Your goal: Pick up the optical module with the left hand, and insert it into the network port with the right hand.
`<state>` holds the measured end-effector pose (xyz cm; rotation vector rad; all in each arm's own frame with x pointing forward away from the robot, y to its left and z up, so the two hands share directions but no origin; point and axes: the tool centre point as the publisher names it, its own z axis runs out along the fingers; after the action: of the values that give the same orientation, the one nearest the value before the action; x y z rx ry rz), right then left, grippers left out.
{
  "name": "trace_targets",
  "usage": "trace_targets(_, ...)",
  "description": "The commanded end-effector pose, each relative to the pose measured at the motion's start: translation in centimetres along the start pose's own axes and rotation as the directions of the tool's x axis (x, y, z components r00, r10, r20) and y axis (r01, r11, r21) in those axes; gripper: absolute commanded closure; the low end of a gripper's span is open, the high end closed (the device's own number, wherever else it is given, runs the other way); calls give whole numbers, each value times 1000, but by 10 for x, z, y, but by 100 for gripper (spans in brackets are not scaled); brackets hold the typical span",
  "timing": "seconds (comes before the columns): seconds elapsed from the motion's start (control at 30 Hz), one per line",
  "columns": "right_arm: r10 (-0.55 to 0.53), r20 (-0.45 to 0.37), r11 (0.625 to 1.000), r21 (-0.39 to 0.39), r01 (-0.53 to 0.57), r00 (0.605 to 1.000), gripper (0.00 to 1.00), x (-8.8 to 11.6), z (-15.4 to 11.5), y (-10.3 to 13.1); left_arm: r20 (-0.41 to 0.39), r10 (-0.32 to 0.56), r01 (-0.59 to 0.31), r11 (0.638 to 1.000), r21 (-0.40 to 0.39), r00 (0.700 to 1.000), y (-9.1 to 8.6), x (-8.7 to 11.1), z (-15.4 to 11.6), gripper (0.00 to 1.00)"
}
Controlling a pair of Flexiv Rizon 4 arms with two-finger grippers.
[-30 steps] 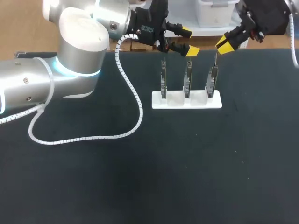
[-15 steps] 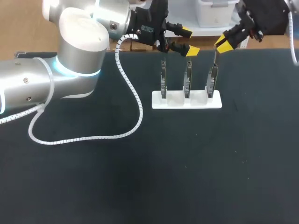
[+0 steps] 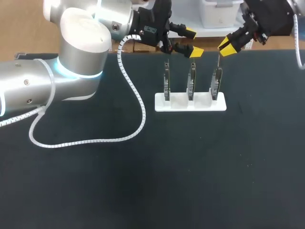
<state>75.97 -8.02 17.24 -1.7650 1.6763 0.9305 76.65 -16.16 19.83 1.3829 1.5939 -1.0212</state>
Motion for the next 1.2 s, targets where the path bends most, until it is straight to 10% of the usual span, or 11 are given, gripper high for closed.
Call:
trace_targets(0.03,1,0,1000,12,-1,1000,100,3,1,4,-2,0,0,1000,-2,1000,0,0,0,0)
trace_targets(1.2,3,13,1000,-10,-3,1000,100,21,14,0,-2,0,0,1000,-2,1000,0,0,0,0)
